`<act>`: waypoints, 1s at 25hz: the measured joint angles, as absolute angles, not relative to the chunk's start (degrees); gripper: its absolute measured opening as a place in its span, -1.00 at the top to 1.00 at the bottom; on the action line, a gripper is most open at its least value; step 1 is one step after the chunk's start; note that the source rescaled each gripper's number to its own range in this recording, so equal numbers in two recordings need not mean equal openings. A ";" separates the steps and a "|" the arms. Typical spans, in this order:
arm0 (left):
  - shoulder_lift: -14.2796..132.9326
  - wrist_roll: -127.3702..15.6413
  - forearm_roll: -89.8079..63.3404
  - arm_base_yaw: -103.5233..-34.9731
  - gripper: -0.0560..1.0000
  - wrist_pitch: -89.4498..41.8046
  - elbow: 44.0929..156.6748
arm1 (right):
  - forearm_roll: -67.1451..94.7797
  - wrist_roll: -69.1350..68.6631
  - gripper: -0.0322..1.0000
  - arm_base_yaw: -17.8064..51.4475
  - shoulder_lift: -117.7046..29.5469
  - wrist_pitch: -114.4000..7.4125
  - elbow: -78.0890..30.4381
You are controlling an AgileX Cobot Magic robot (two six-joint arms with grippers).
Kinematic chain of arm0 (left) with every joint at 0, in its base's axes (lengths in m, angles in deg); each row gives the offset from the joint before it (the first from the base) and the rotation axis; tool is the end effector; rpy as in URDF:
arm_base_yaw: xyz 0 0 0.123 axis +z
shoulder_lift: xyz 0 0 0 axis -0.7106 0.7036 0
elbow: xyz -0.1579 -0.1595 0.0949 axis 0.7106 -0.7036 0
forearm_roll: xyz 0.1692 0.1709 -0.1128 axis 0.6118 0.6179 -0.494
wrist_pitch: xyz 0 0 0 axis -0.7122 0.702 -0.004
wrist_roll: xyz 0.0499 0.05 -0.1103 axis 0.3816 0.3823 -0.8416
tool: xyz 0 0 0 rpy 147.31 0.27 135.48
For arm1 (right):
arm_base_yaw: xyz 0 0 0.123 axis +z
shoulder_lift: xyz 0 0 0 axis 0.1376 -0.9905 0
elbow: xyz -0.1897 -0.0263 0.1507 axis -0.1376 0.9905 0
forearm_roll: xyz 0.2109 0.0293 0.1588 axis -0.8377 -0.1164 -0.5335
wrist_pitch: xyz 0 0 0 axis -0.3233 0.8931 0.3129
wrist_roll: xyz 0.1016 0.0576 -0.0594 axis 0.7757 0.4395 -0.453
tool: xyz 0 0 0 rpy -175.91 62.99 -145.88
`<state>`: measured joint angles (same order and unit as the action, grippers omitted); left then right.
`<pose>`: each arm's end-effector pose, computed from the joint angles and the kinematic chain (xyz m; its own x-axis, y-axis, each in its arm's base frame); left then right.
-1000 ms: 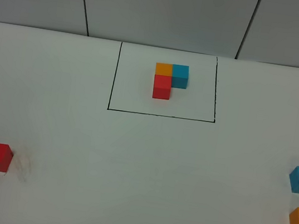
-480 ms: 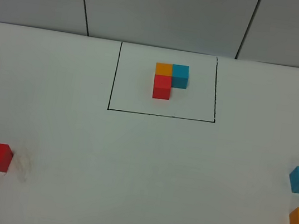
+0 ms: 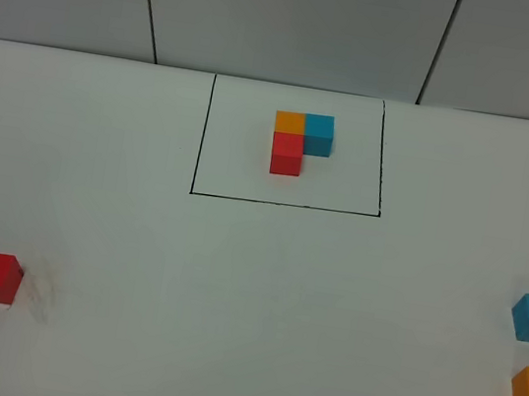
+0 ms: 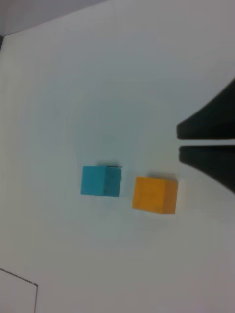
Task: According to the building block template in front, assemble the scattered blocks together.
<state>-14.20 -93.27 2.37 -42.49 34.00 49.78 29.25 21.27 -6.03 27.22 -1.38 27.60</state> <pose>0.0820 0.0082 0.2664 -0.4548 -0.0632 -0.8884 -0.0961 0.9951 -0.0216 0.0888 -0.0121 0.2632 -0.4917 -0.1026 -0.8647 0.0252 0.9909 -0.1320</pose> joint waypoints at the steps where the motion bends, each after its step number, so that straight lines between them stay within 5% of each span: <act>1: -14.20 -92.49 2.37 -42.49 0.16 34.00 49.78 | 29.25 21.27 0.94 -6.03 27.22 -1.38 27.60; 6: -14.20 -91.61 2.80 -42.49 -0.70 34.00 49.78 | 29.25 21.27 0.94 -6.03 27.22 -1.38 27.60; 9: -14.20 -92.46 4.13 -42.49 -0.96 33.97 49.78 | 29.25 21.27 0.94 -6.03 27.22 -1.38 27.60; 14: -14.14 -93.62 5.48 -42.49 -0.99 33.53 49.94 | 29.25 21.27 0.94 -6.03 27.22 -1.38 27.60; 25: -1.05 -91.41 5.48 -42.49 -0.70 33.09 63.70 | 29.25 21.27 0.94 -6.03 27.22 -1.38 27.60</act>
<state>-1.05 -91.41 5.48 -42.49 33.09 63.70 29.25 21.27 -6.03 27.22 -1.38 27.60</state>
